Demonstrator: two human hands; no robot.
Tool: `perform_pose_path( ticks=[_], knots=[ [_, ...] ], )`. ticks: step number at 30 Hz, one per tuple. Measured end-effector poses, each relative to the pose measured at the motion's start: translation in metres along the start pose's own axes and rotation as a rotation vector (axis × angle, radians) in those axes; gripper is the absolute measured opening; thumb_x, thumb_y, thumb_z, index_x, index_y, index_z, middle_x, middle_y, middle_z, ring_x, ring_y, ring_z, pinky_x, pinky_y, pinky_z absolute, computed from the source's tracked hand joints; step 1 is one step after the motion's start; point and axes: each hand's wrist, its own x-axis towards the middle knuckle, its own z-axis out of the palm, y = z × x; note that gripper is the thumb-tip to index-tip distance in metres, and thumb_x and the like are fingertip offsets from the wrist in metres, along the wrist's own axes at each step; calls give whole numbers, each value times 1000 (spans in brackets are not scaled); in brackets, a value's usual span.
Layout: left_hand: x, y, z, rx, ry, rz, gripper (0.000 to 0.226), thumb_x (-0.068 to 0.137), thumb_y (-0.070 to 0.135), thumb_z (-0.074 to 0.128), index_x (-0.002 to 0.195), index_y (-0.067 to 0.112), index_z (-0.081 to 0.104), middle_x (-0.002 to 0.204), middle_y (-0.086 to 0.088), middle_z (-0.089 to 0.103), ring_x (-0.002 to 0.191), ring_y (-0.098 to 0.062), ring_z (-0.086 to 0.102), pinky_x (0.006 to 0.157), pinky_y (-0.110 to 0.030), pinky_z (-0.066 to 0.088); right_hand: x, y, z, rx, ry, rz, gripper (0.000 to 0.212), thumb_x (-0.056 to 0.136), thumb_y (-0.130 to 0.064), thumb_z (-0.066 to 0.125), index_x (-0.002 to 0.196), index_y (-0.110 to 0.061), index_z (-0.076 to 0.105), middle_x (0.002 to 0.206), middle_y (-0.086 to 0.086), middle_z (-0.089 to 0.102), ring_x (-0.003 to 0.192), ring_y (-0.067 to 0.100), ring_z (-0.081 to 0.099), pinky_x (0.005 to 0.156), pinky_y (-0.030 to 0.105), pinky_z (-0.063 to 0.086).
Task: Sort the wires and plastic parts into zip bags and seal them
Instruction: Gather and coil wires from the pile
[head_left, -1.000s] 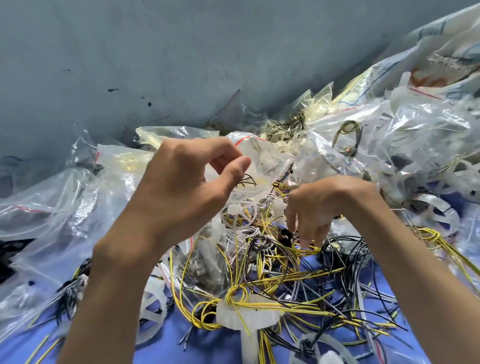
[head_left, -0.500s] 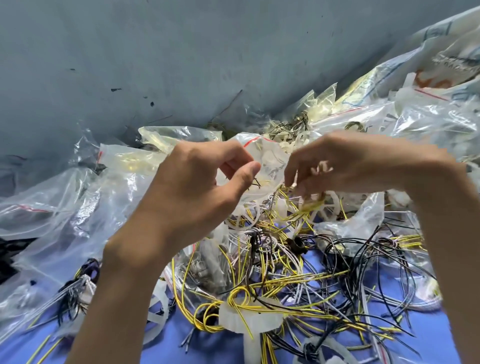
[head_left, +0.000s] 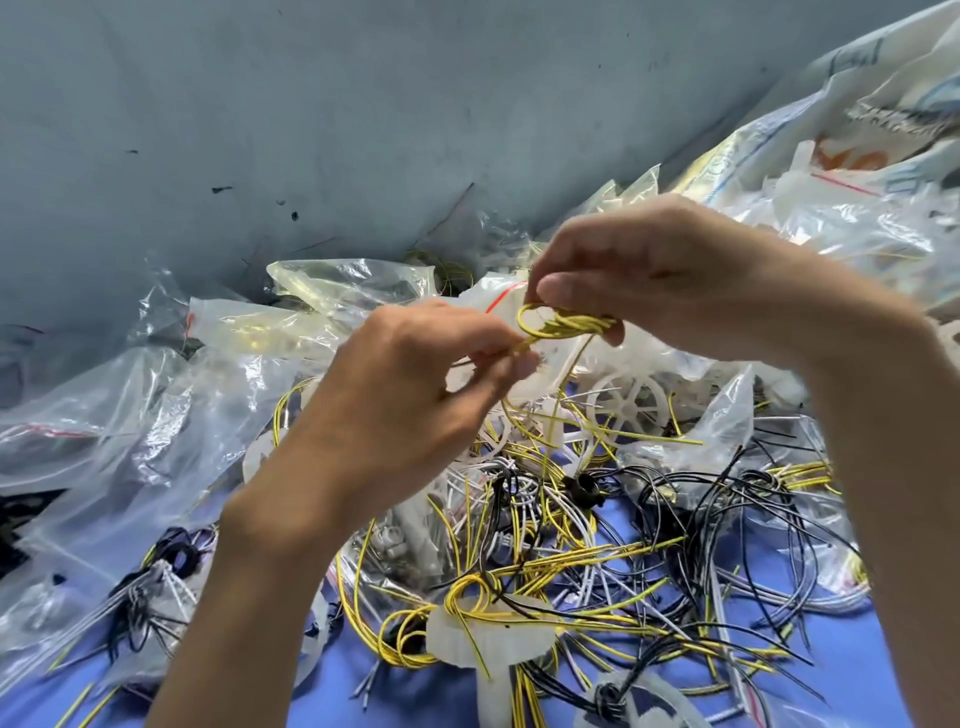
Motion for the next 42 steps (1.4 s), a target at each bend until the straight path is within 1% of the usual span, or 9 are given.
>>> perform_pose_path(
  ticks=[4,10,15,19,23,31,36,39,42],
  knots=[
    [-1,-5,-3,-17,66,-72,20,86,32,58,83,23,76,79,9,71,72,-8,62,64,-32,45,-5,0,-7,77,-76,58,35,78,-51,55,90,-22,70,65,1,65,60,3,61,52,15,48],
    [-2,-9,-4,-5,195,-171,24,86,37,55,74,27,73,56,21,52,52,8,46,51,-16,27,-9,8,-8,164,-210,172,33,74,-45,57,95,-24,71,92,-4,71,86,14,69,58,31,59],
    [-1,-8,-4,-52,245,-197,27,86,40,54,76,25,74,72,13,69,76,-14,64,68,-33,49,-4,1,-2,-14,-203,94,36,73,-51,52,98,-34,73,91,-3,72,80,14,70,65,25,58],
    [-1,-6,-4,-132,210,-202,25,85,41,55,79,26,74,72,-2,70,74,-24,63,67,-40,45,-3,-2,0,-40,-207,48,35,74,-48,54,95,-29,74,85,-2,71,73,7,68,71,30,56],
    [0,-4,-3,-211,105,-156,24,87,40,54,84,27,74,84,0,73,84,-21,63,73,-41,44,-2,0,4,93,-232,38,36,74,-37,59,85,-7,75,81,3,72,72,-2,68,68,15,52],
    [5,-1,8,-335,-35,-143,39,94,33,38,122,26,63,119,11,60,116,-4,51,102,-30,38,3,1,10,234,-135,-41,28,67,-28,68,96,-28,70,97,17,70,71,8,66,63,14,53],
    [5,-1,7,-349,-43,-140,42,94,29,30,124,31,59,125,14,55,124,-3,44,103,-21,30,6,2,16,168,-33,-85,28,72,-39,69,93,-23,74,71,12,70,56,14,59,52,26,50],
    [5,-2,5,-328,-32,-137,41,94,29,31,124,35,57,121,11,58,119,-6,48,102,-24,34,7,2,20,216,11,-96,31,72,-35,71,94,-14,74,77,15,71,58,12,60,60,45,53],
    [4,-1,3,-318,-17,-139,39,94,30,33,125,34,57,113,9,62,112,-9,52,99,-29,38,7,2,20,255,15,-112,31,73,-27,70,95,-6,72,81,17,70,59,13,59,62,43,53]
  ],
)
